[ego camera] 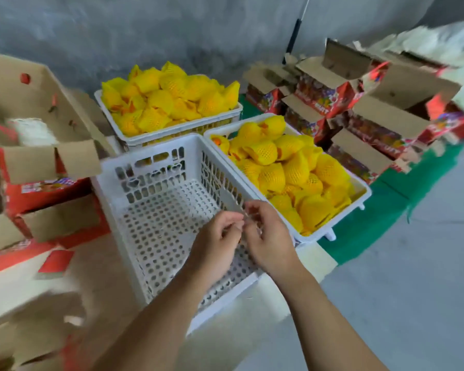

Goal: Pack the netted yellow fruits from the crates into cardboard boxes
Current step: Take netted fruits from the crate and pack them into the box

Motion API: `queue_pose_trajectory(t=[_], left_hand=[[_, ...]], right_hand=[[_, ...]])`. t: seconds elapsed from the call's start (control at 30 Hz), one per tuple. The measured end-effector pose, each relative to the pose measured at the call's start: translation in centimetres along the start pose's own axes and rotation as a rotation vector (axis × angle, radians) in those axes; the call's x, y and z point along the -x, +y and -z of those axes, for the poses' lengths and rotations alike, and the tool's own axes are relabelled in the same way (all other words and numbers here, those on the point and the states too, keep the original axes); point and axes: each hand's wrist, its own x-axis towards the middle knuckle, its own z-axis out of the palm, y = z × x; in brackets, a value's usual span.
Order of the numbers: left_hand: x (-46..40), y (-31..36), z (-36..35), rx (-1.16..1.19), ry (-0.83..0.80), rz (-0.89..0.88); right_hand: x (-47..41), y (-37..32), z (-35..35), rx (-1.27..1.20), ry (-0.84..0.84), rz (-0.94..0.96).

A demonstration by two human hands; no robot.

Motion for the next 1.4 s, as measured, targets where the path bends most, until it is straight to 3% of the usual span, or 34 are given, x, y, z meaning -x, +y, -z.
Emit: queue_pose_trajectory(t=[0.07,0.1,0.2,0.27,0.43,0.57,0.67,0.73,0.83,0.93,1.07,1.3,1.4], left_hand=[[-0.7,-0.6,-2.4,-0.012,0.004,0.058],[-0.9,-0.9,-3.4,-0.02,0.014,0.072],[-1.7,-0.9,-5.9,-0.066,-0.005,0.066],[-2.4,-0.1,-7.0,-0.079,-0.016,0.055],[-3.5,1.3,-9.3,-0.04,-0.06,0.064],[-3.4,1.2,-10.2,-0.027,-0.026,0.074],[-3.6,1.9,-10.1,0.065,0.008,0.066],[-4.1,2.9,-9.9,0.191,-0.017,0.037],[-4.9,3.9,-8.9,0.304,-0.014,-0.002],[-4.9,3.5,-6.6,0.334,0.016,0.002],[-3.8,2.1,-3.8,0.438,0.05,0.134],[-0.2,0.8,1.4,0.569,0.347,0.198],[2.3,0.0,3.8,0.532,0.259,0.286]], right_hand=[[-2.2,4.0,3.0,0.343,0.074,-0.087],[-3.3,5.6,4.6,0.502,0.084,-0.219],[-6.4,9.0,7.7,0.786,-0.156,-0.625],[-7.5,10.2,8.0,0.876,-0.313,-0.625],[-8.7,12.0,9.4,0.898,-0.328,-0.542],[-7.9,11.8,11.4,0.59,-0.149,-0.546],[-6.4,9.5,12.0,0.106,0.021,-0.472],[-5.9,7.1,11.5,-0.275,-0.067,-0.35],[-5.7,4.9,9.2,-0.545,-0.275,-0.217],[-5.2,3.9,6.6,-0.63,-0.337,-0.209],[-4.2,3.0,3.6,-0.669,-0.374,-0.265],[-2.4,-2.5,-1.7,-0.684,-0.476,-0.318],[-0.5,-4.9,-4.0,-0.695,-0.473,-0.27]])
